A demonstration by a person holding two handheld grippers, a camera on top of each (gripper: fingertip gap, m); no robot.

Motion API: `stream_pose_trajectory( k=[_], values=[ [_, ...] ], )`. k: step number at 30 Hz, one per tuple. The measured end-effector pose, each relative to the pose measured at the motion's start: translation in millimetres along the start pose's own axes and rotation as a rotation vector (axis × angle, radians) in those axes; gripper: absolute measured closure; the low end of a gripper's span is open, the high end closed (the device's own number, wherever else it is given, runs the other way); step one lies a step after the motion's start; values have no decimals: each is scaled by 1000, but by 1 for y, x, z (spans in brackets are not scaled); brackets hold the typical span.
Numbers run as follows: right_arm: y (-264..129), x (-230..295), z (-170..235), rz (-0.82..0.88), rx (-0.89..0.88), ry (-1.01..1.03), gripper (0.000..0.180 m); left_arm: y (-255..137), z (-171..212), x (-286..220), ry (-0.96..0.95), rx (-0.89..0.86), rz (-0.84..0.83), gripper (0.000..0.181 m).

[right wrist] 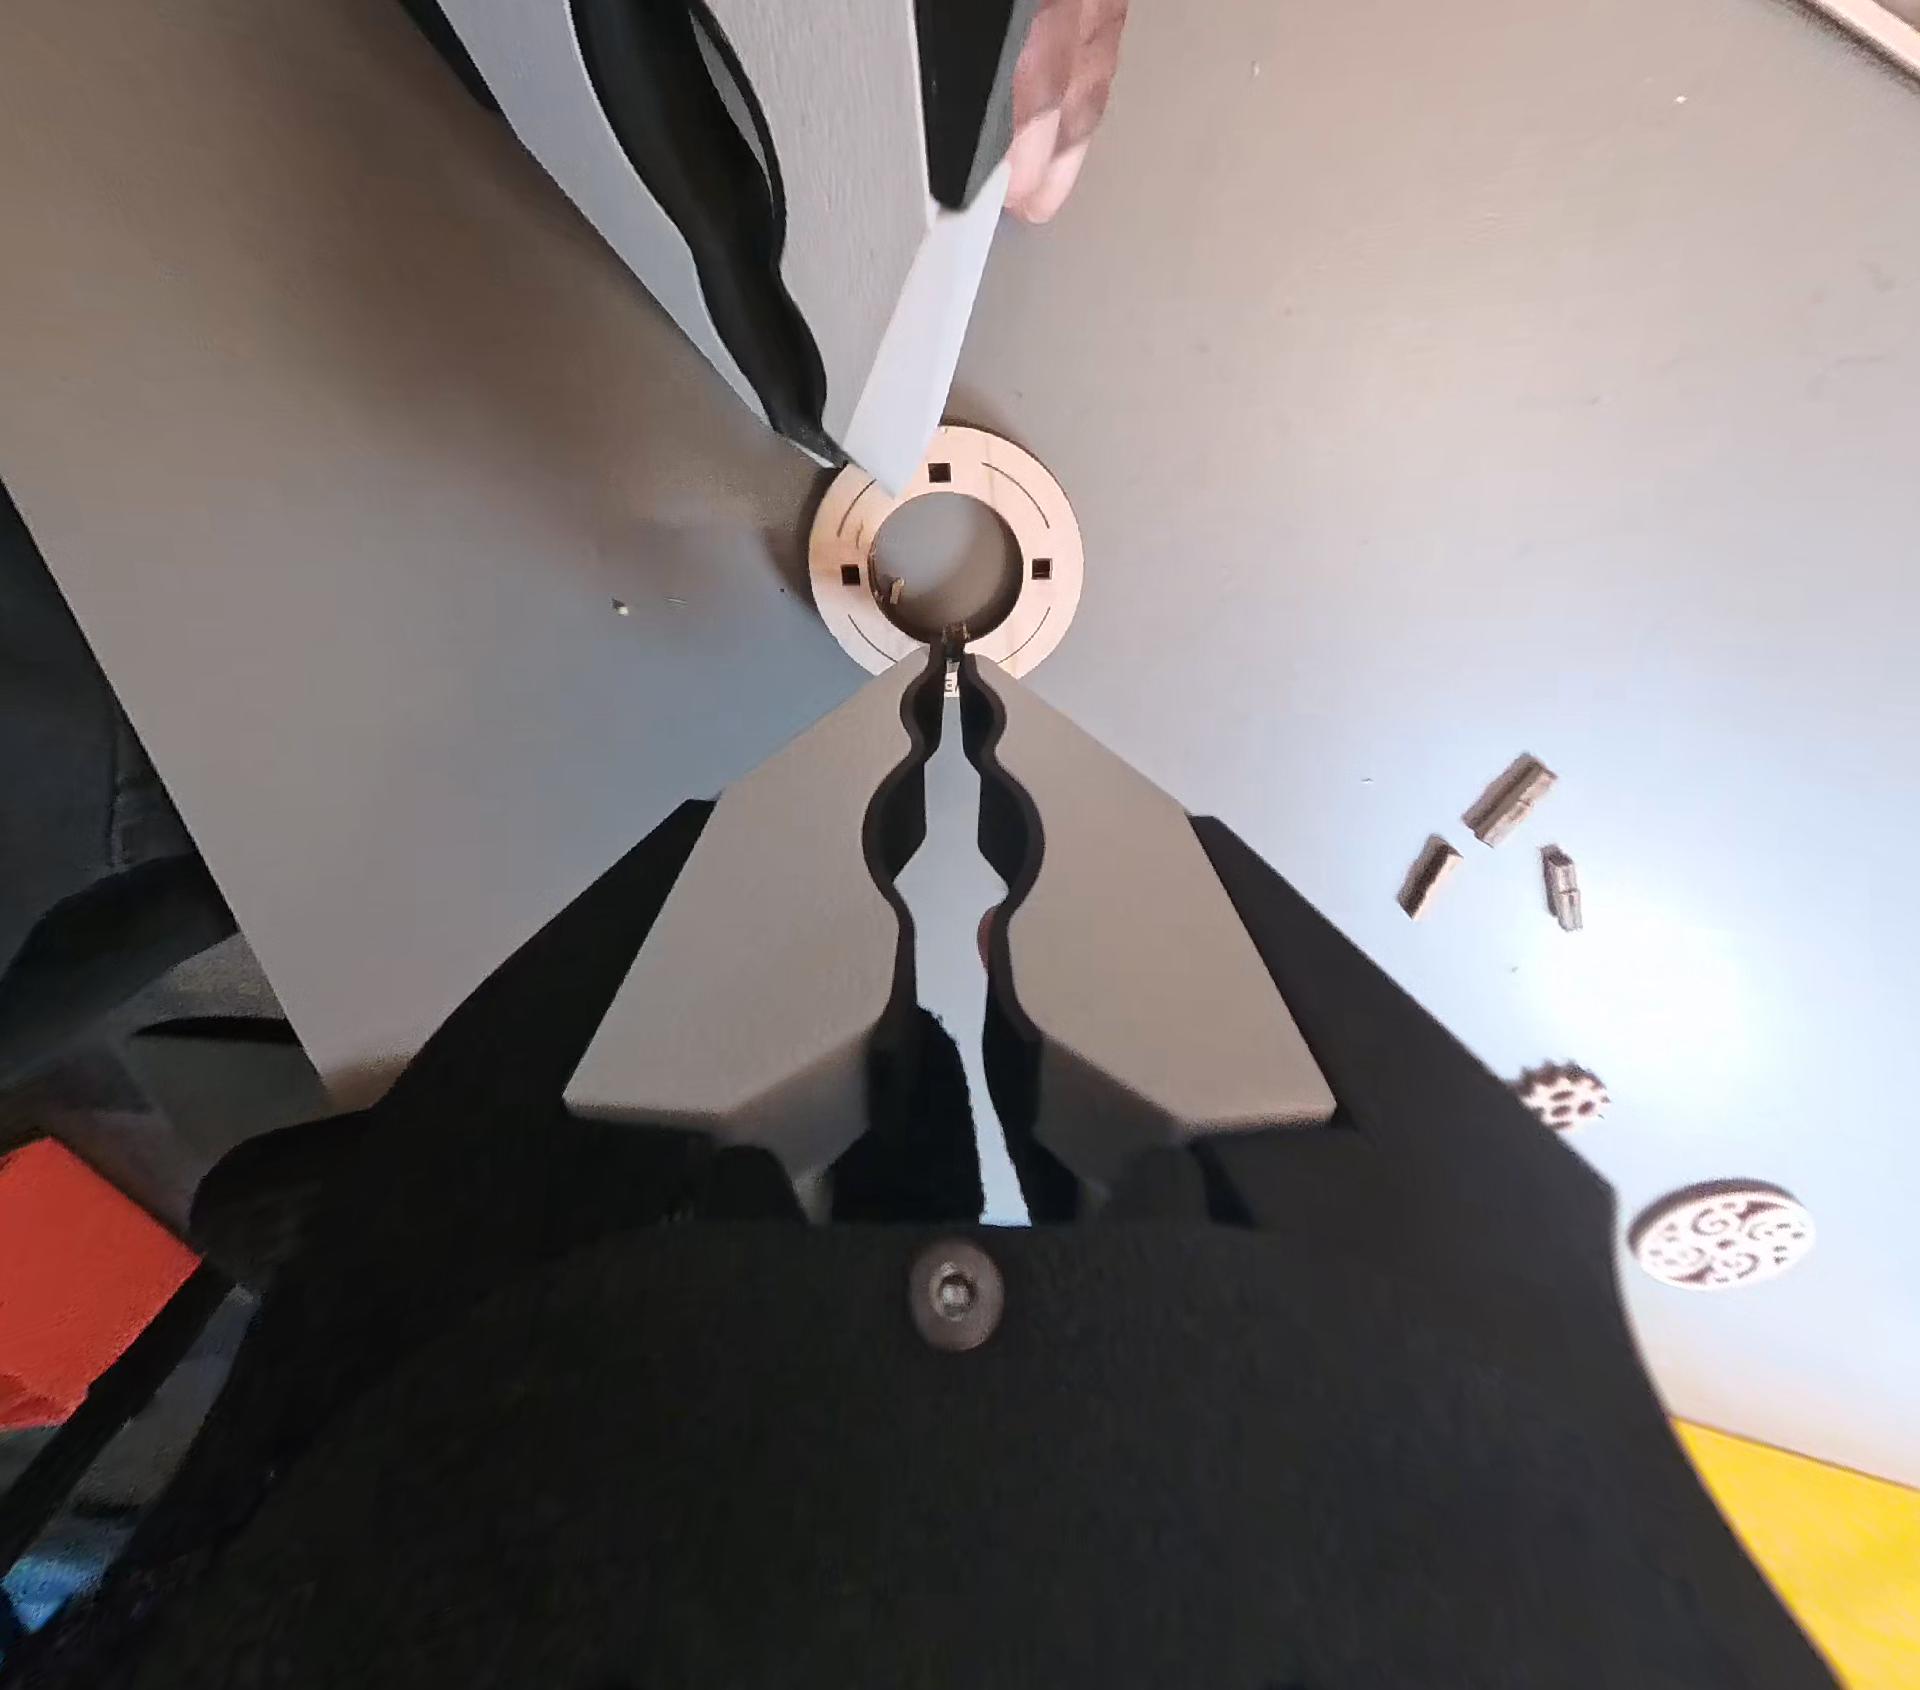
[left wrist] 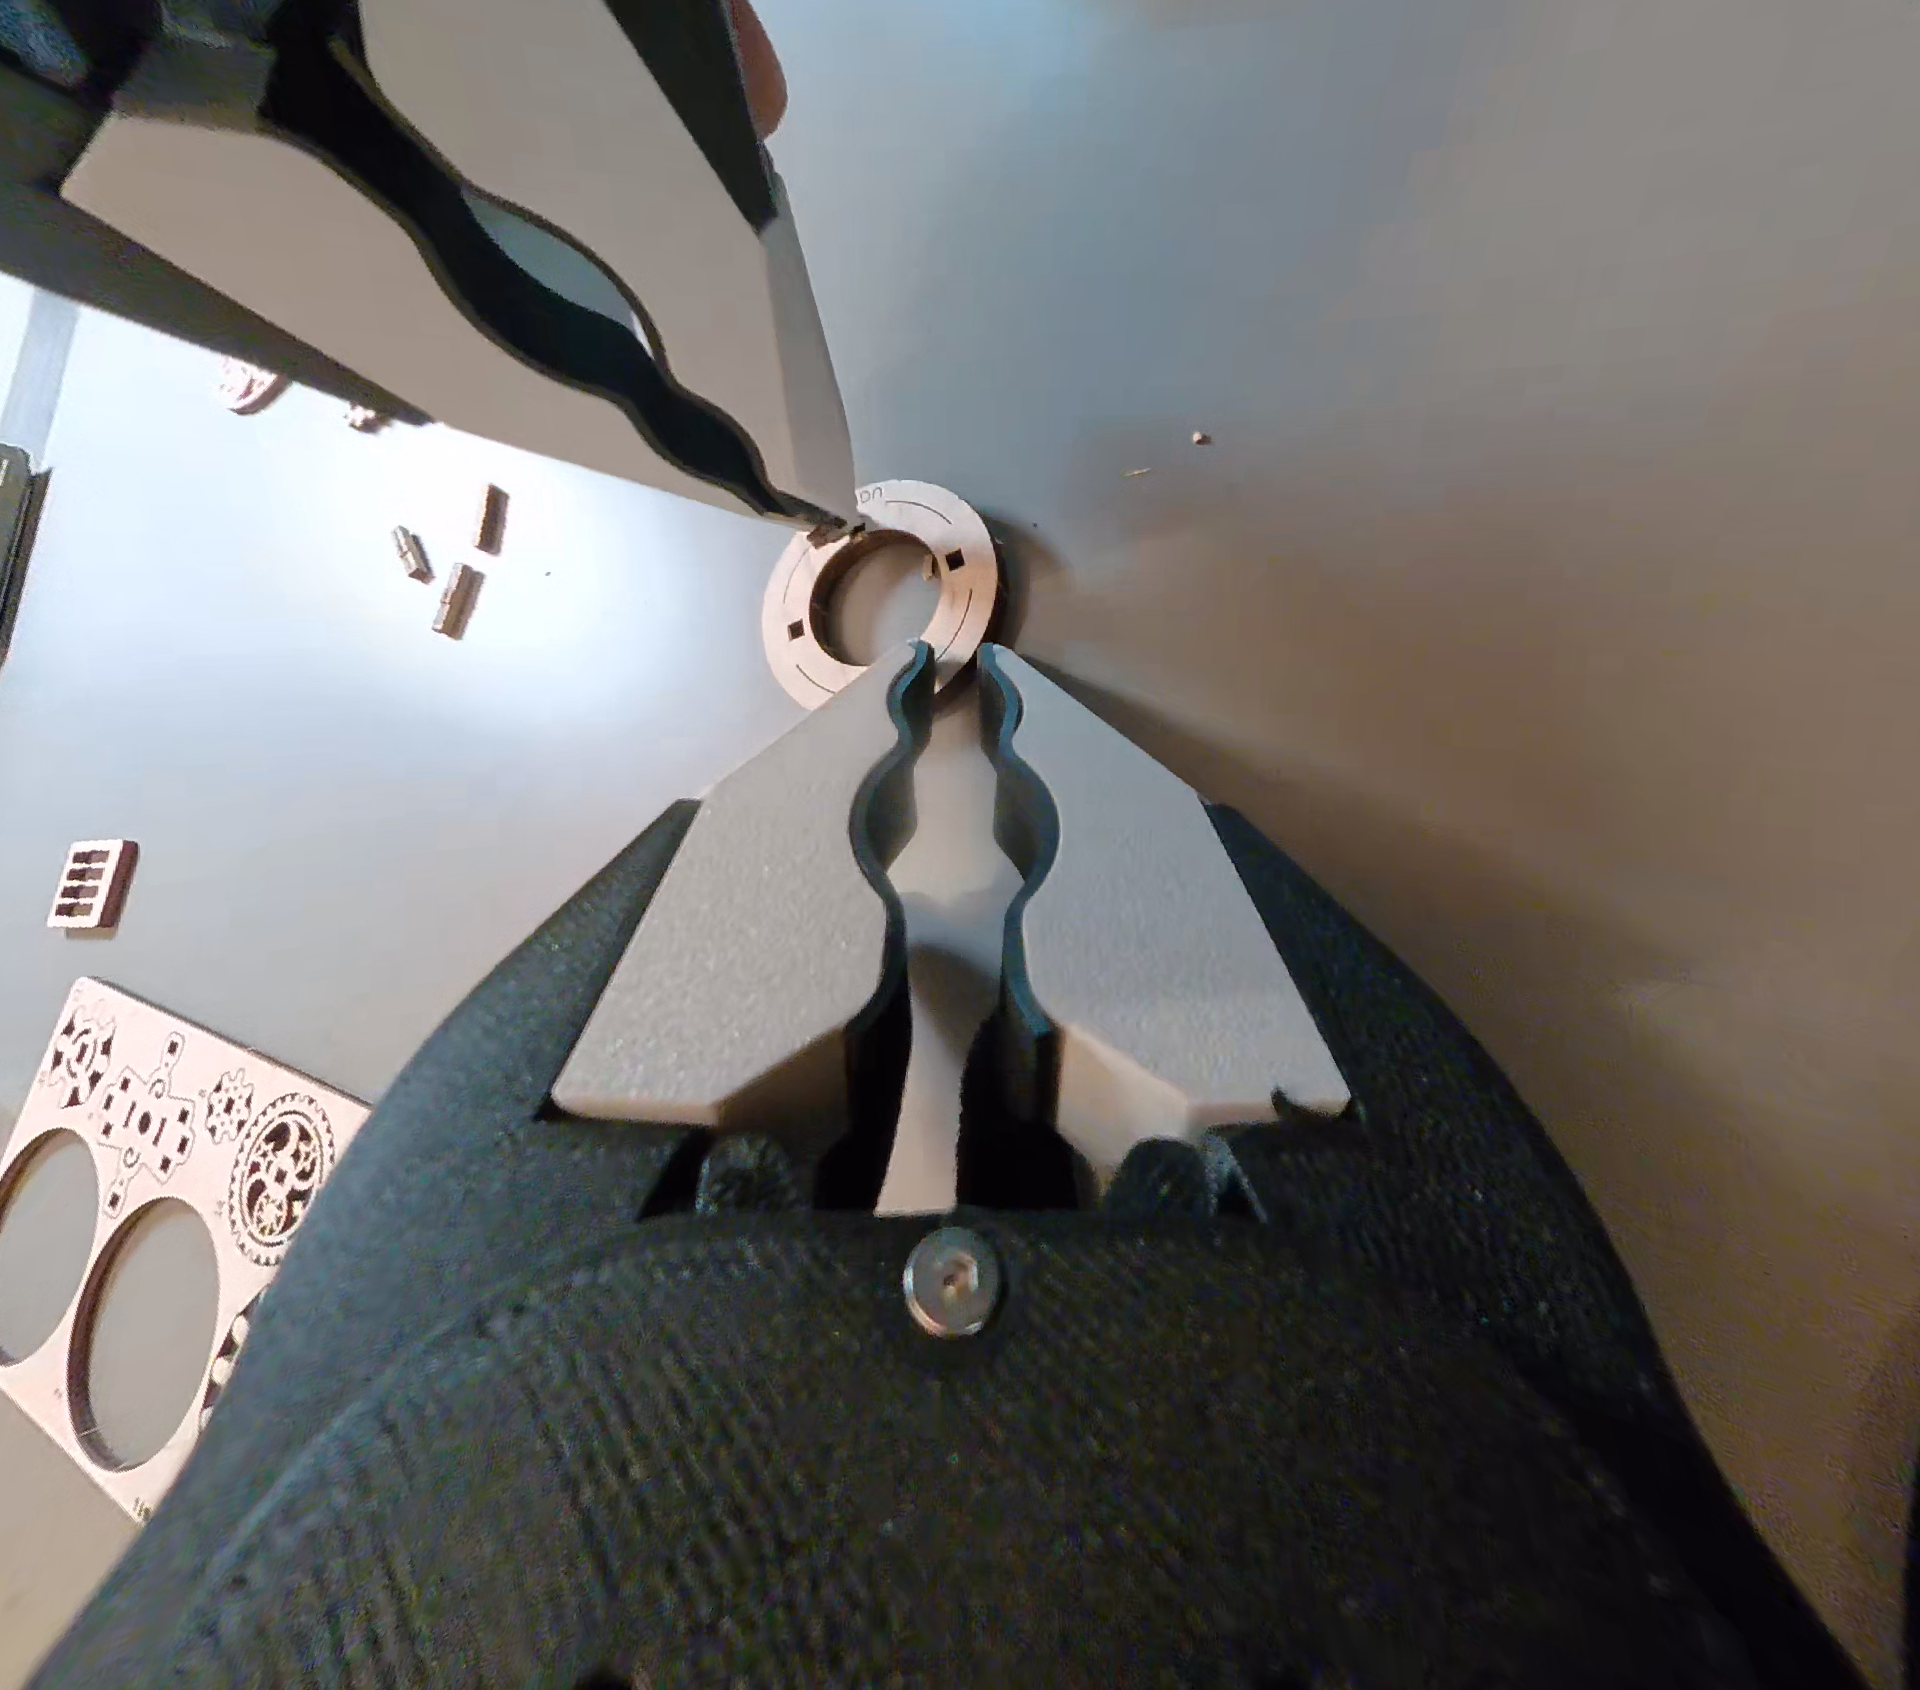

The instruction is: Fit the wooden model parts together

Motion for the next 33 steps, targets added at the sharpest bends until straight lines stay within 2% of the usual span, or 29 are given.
stream_pose_trajectory(
  k=[12, 19, 33],
  values=[
    [-4, 2, 11, 61, -99, 38, 179, 0, 0, 0, -5, -1, -6, 175],
    [-2, 0, -2, 75, -184, 33, 169, 0, 0, 0, -17, -9, -6, 176],
    [15, -1, -9, 21, -216, 11, 180, 0, -1, -1, -1, -19, -6, 178]
  ],
)
Point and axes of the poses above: each gripper's, where its closed fingertips meet, y out along the fingers, z out of its underside, x = y × z across the jaws, the point moved 5 cm from there along -y, back along the fingers, and after that the axes turned 13 degrees about -y, right-handed, at the moved point
